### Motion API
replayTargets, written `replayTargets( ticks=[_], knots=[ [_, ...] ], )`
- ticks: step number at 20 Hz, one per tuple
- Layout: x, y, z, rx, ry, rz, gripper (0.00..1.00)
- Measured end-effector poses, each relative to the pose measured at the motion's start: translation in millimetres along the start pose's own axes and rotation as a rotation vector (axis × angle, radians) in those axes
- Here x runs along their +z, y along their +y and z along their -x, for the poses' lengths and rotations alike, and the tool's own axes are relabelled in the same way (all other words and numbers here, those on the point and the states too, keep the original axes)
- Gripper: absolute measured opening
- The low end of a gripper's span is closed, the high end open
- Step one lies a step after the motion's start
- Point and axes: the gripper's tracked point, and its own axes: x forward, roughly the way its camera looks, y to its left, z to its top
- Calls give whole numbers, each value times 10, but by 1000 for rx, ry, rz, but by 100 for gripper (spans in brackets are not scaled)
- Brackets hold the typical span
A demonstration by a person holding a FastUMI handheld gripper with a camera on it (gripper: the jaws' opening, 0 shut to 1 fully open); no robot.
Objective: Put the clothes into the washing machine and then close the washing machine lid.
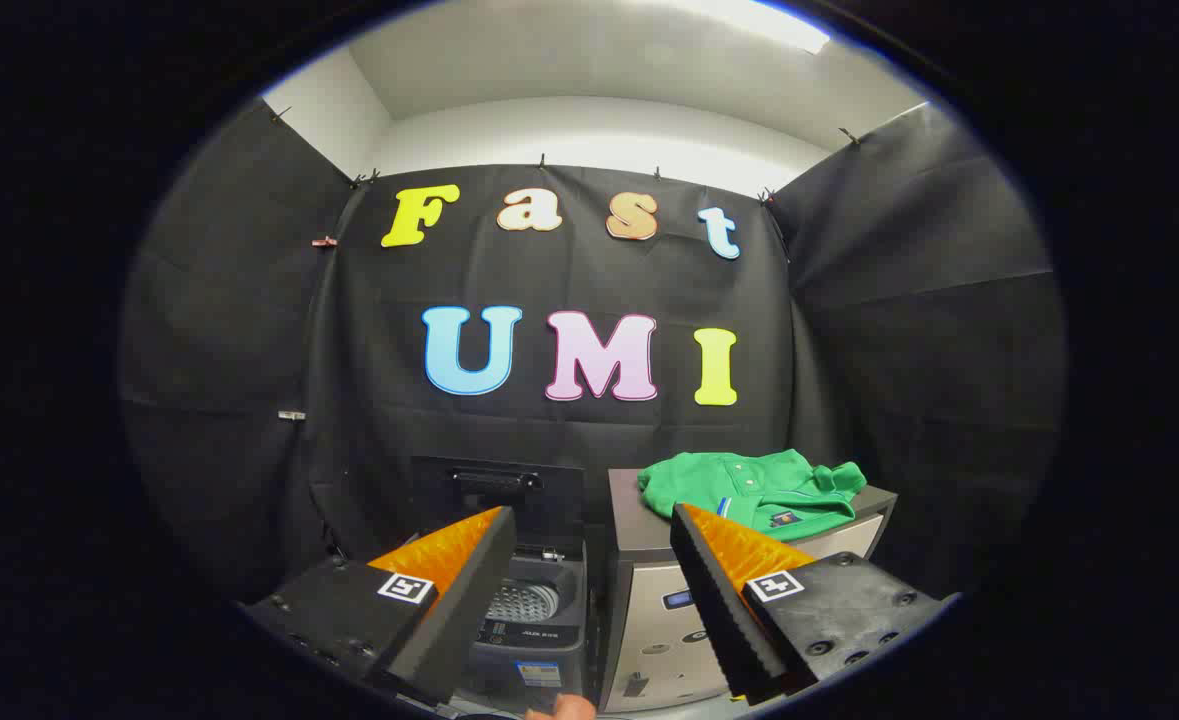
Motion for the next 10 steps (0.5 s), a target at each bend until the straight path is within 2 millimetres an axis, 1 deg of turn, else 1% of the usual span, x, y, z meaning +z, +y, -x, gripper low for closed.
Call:
replayTargets(
  ticks=[3,10],
  knots=[
    [-9,-26,-4,-7,5,13,98],
    [7,17,20,1,3,16,98]
  ],
)
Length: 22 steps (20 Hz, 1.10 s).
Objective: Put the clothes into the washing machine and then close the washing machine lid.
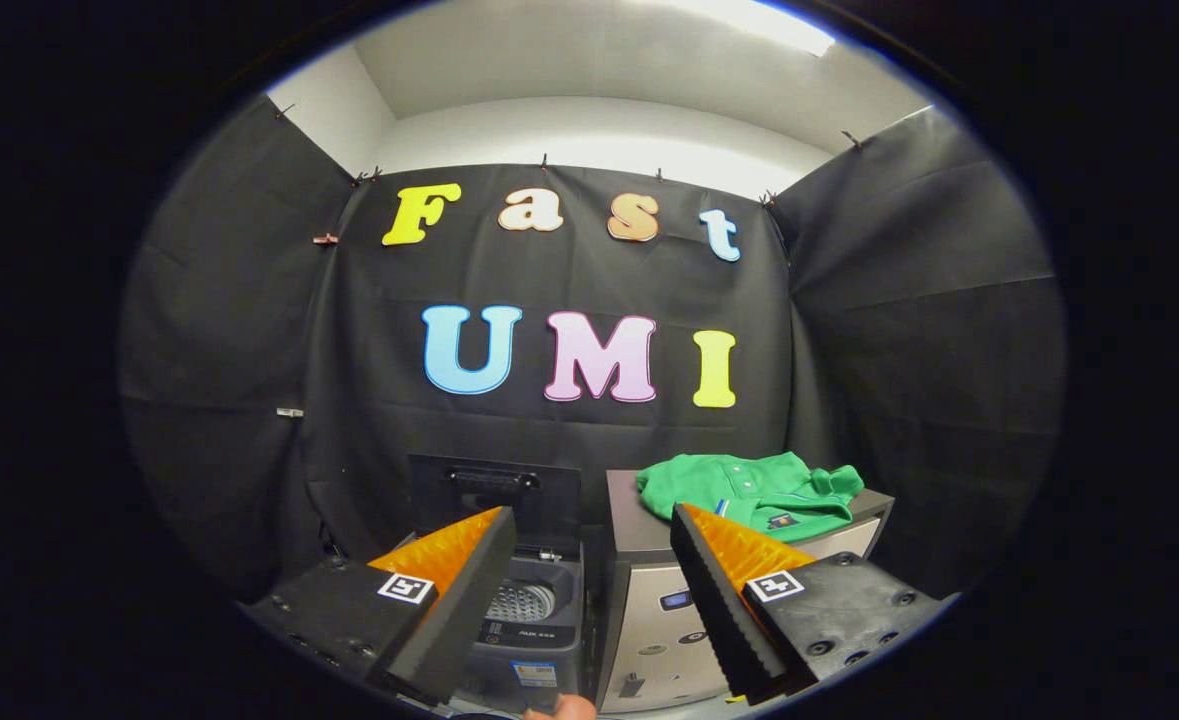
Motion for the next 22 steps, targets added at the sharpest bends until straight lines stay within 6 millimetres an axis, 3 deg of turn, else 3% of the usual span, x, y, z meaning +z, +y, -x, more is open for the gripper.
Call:
replayTargets(
  ticks=[8,14,22],
  knots=[
    [-5,24,-10,10,2,1,98],
    [49,-137,-64,-3,14,3,98],
    [139,-867,-548,-159,98,65,97]
  ],
)
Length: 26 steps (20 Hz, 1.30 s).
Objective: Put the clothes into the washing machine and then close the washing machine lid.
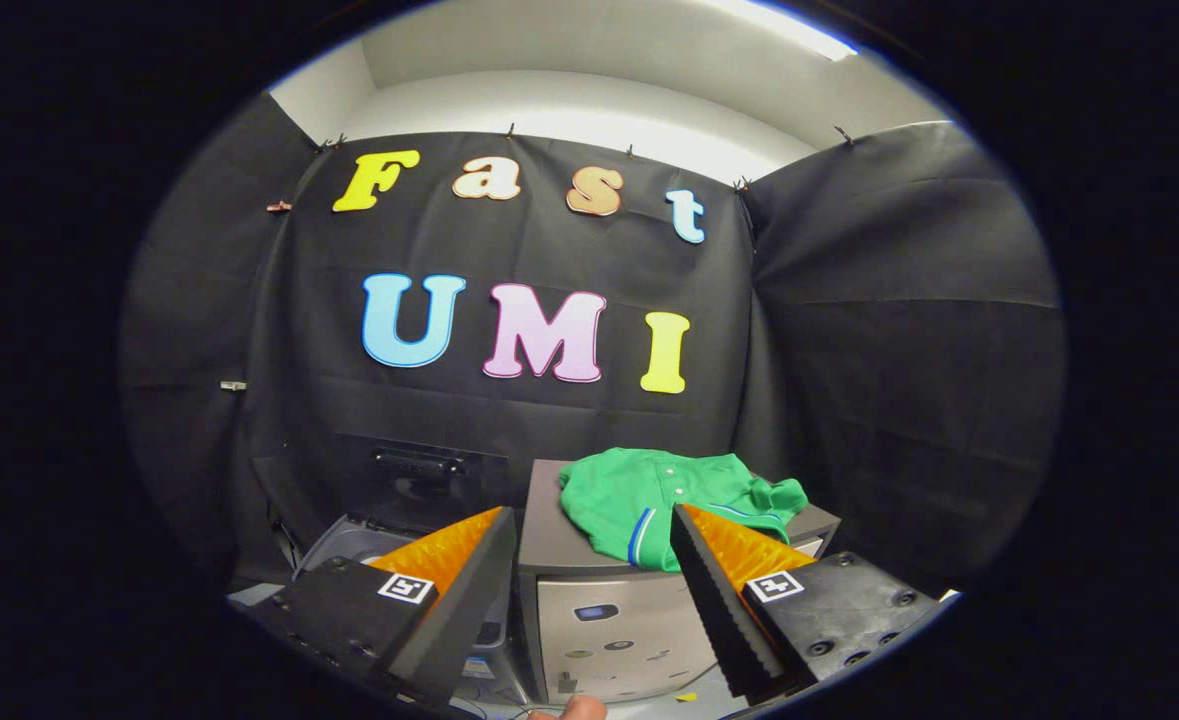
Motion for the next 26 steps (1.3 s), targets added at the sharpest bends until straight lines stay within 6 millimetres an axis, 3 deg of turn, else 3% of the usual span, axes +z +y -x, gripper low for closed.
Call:
replayTargets(
  ticks=[6,10,17,20,23,26],
  knots=[
    [-83,-457,-583,-79,91,-22,98],
    [-282,-819,-1026,-171,222,-15,98],
    [-345,-896,-1923,-136,376,-80,98],
    [-475,-929,-2295,-106,459,-120,98],
    [-679,-1015,-2593,-114,557,-85,98],
    [-761,-918,-2795,-59,584,-163,99]
  ],
)
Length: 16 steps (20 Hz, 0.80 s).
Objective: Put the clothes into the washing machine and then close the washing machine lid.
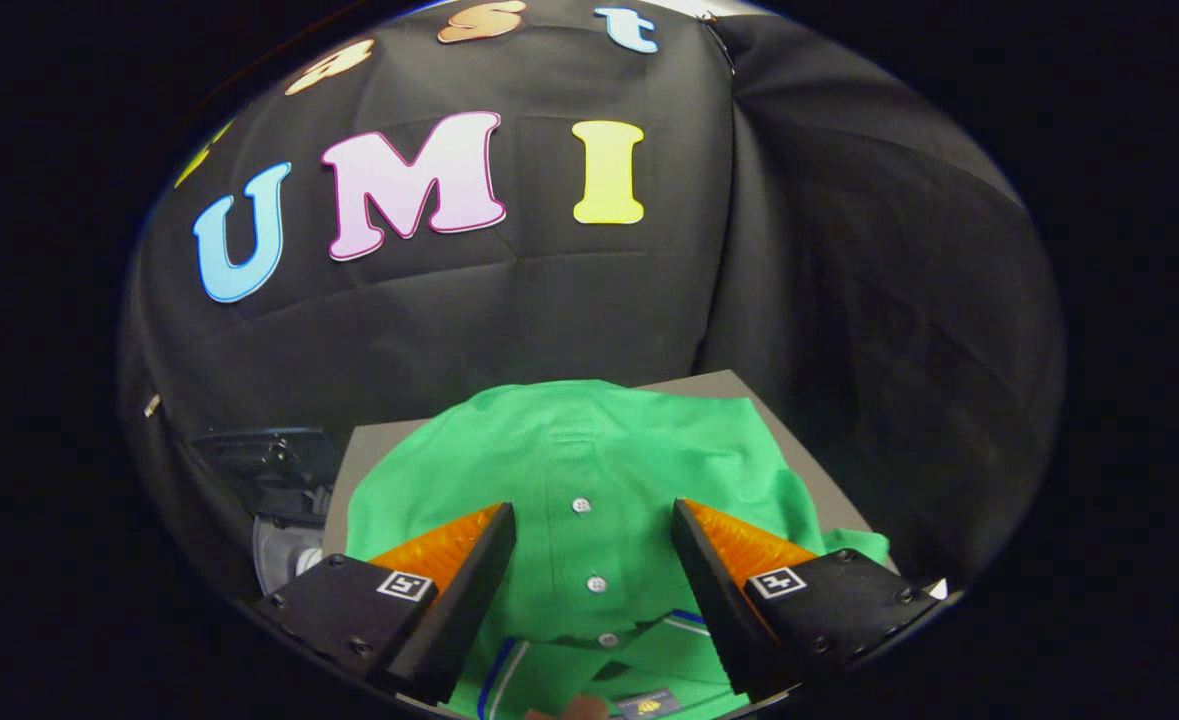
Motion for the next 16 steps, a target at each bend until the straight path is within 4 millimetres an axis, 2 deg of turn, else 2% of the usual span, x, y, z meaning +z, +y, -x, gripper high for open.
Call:
replayTargets(
  ticks=[3,7,12,14,16],
  knots=[
    [-150,8,-187,25,53,4,100],
    [-126,-41,-318,-10,42,44,96],
    [-94,-104,-252,-47,-4,-80,21],
    [-90,-148,-200,-101,-21,-84,21],
    [36,-82,-58,-106,-66,-81,21]
  ],
)
